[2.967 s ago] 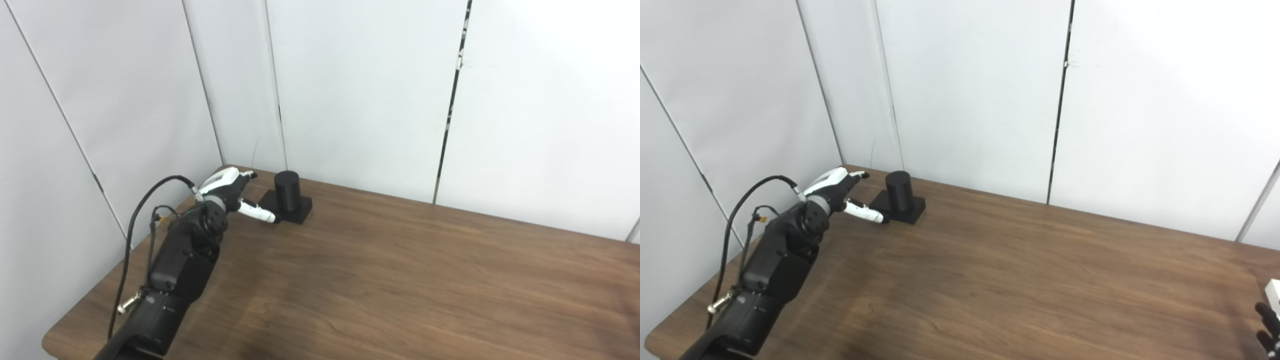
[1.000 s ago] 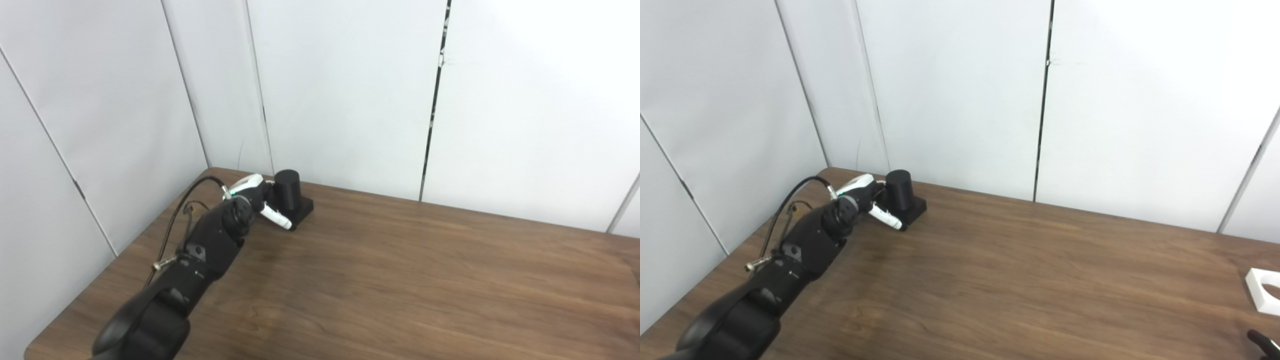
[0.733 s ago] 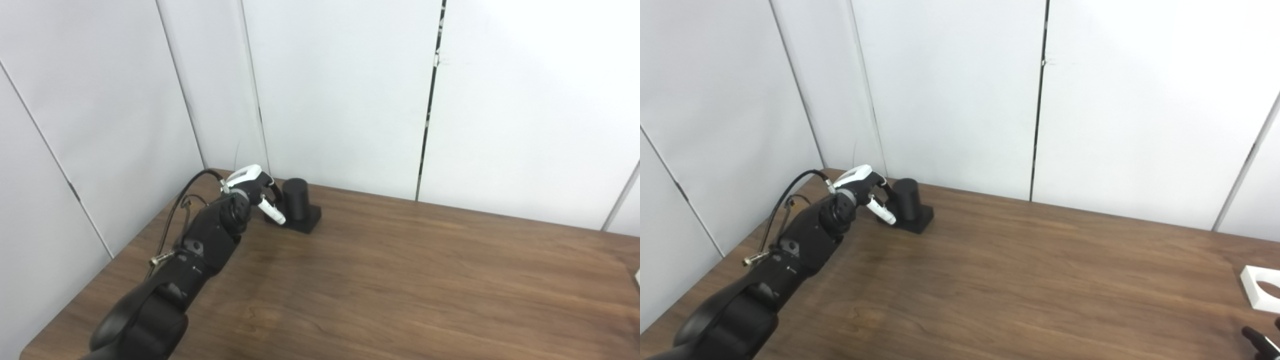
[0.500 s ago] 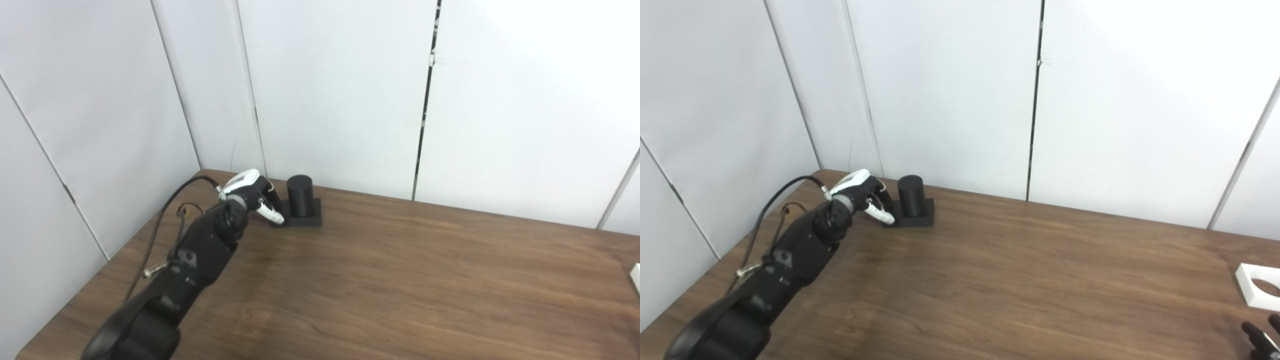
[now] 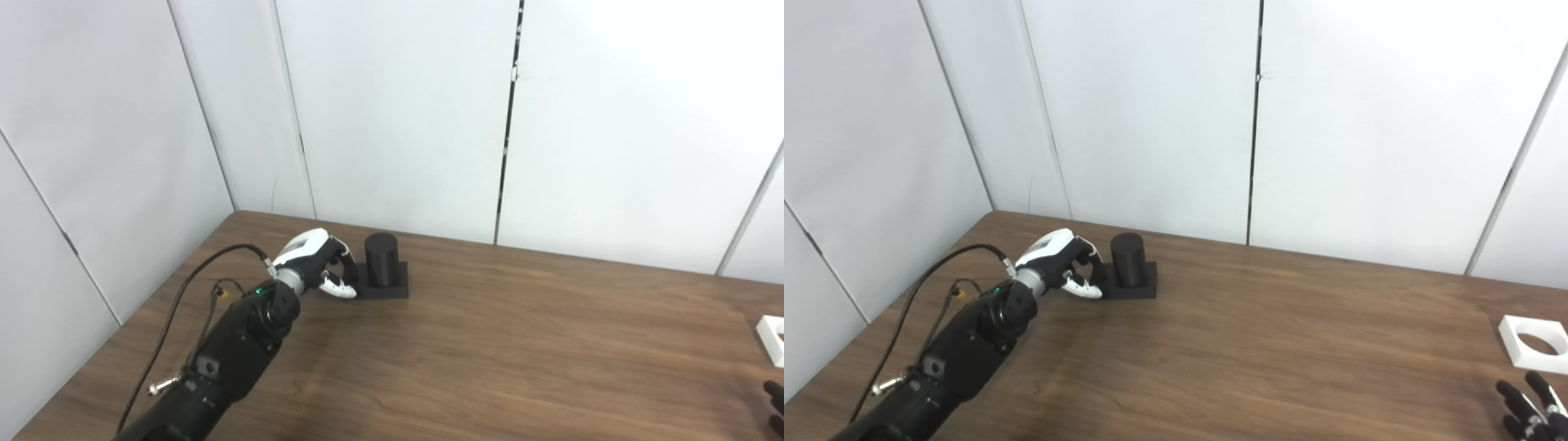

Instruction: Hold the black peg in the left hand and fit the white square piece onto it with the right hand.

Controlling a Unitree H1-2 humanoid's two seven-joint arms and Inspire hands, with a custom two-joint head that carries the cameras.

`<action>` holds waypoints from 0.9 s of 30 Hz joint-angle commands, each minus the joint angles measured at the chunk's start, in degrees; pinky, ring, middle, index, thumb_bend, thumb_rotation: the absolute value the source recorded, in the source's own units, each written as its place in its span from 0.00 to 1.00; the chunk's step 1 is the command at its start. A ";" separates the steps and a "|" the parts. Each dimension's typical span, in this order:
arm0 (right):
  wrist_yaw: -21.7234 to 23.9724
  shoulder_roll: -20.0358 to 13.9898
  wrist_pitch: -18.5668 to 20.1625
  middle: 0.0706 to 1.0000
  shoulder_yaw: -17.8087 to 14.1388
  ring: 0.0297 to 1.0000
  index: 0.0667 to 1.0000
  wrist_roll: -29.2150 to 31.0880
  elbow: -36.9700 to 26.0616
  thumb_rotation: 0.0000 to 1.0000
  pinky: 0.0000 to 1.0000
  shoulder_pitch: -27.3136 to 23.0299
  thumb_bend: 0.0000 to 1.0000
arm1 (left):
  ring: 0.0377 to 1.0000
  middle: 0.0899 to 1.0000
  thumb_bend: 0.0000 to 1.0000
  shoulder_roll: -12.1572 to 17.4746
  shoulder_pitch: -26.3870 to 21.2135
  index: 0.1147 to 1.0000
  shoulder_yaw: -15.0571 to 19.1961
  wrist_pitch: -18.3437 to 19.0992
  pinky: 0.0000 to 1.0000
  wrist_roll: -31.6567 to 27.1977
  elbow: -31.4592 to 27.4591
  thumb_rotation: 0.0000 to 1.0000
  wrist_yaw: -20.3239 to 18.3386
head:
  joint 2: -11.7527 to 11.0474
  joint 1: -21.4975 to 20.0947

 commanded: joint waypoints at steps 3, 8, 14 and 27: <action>-0.61 -0.43 -0.45 0.93 -0.44 1.00 1.00 0.19 -2.31 1.00 1.00 -1.60 0.56 | 0.76 0.70 0.52 0.86 1.07 0.43 -0.78 0.35 0.66 0.70 -2.86 0.06 -2.24 | 0.39 -0.28; -1.82 0.30 0.16 0.92 0.00 0.98 1.00 -0.56 -3.43 0.99 1.00 -1.89 0.57 | 0.77 0.73 0.80 1.05 2.86 0.59 -1.31 0.84 0.69 1.18 -7.17 0.09 -3.64 | 1.41 -2.38; -3.43 1.65 2.32 0.90 0.44 0.96 1.00 -1.06 -5.68 0.95 1.00 -1.98 0.56 | 0.74 0.72 0.86 0.62 5.79 0.62 -2.68 4.07 0.68 1.97 -14.07 0.12 -7.21 | 2.64 -4.37; -5.49 4.83 3.77 0.90 2.41 0.96 1.00 -2.68 -8.63 0.93 1.00 -2.23 0.55 | 0.81 0.74 0.88 -1.13 11.75 0.57 -3.84 7.15 0.78 1.72 -25.21 0.06 -11.90 | 6.23 -9.43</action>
